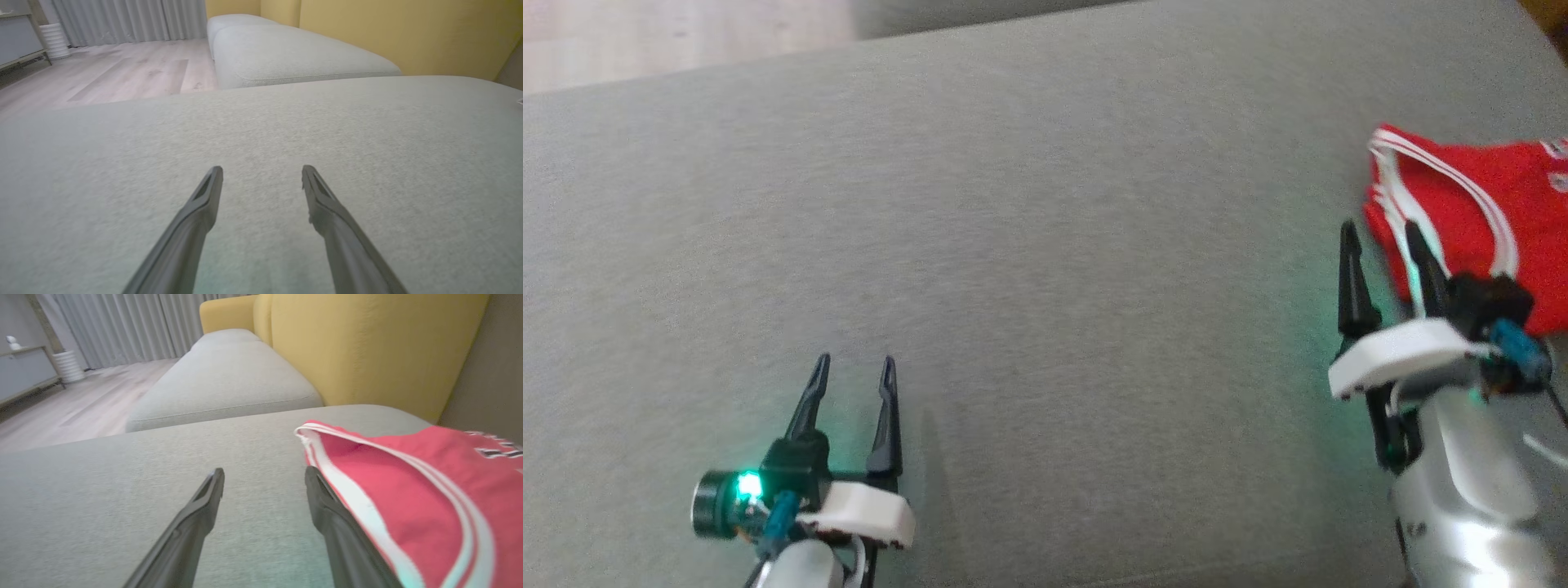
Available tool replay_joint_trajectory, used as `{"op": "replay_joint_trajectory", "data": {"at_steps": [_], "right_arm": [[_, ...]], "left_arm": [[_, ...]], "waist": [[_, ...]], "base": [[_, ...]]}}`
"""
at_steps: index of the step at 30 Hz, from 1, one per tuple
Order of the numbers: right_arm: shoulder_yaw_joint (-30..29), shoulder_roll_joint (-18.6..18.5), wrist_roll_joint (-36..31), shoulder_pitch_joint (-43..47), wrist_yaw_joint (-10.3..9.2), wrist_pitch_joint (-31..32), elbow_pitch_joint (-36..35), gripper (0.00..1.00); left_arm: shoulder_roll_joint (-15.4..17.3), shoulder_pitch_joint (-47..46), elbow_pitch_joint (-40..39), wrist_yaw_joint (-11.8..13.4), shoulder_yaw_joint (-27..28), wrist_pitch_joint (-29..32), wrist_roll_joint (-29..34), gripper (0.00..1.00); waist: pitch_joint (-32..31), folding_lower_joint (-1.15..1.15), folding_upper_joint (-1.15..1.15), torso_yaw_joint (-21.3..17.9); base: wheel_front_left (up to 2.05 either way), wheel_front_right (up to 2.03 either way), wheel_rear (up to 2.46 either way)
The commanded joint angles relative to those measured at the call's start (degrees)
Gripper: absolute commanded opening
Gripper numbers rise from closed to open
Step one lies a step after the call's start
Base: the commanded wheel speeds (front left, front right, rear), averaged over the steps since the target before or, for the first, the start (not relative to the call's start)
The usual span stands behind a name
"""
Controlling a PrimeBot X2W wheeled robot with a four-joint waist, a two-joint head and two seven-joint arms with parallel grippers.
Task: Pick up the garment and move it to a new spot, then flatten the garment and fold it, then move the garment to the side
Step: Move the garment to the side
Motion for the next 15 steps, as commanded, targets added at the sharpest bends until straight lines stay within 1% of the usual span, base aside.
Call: {"op": "replay_joint_trajectory", "data": {"at_steps": [1, 5, 8, 12, 15], "right_arm": [[1.25, 0.45, 1.22, 0.22, -0.04, -0.63, -2.02, 1.00], [1.95, 0.46, 3.68, 3.98, -0.04, -0.63, -2.76, 1.00], [3.37, 0.47, 4.92, 5.55, -0.04, -0.63, -2.87, 1.00], [4.37, 0.47, 5.83, 7.06, -0.04, -0.63, -3.20, 1.00], [5.41, 0.47, 6.40, 7.79, -0.04, -0.63, -3.25, 1.00]], "left_arm": [[0.19, -0.35, -1.26, 0.37, 1.94, -0.29, -0.24, 1.00], [0.19, 1.10, -1.28, 0.75, 2.99, -0.29, -0.46, 1.00], [0.19, 2.14, -0.93, 1.07, 4.20, -0.29, -0.98, 1.00], [0.19, 2.81, -1.29, 0.29, 4.96, -0.29, -1.04, 1.00], [0.19, 3.45, -1.48, -0.76, 5.93, -0.29, -1.93, 1.00]], "waist": [[-2.93, 0.01, 0.00, 4.51], [-5.04, 0.01, 0.00, 8.21], [-6.25, 0.01, 0.00, 10.28], [-7.68, 0.01, 0.00, 12.45], [-8.60, 0.01, 0.00, 13.09]], "base": [[0.00, 0.00, 0.00], [0.00, 0.00, 0.00], [0.00, 0.00, 0.00], [0.00, 0.00, 0.00], [0.00, 0.00, 0.00]]}}
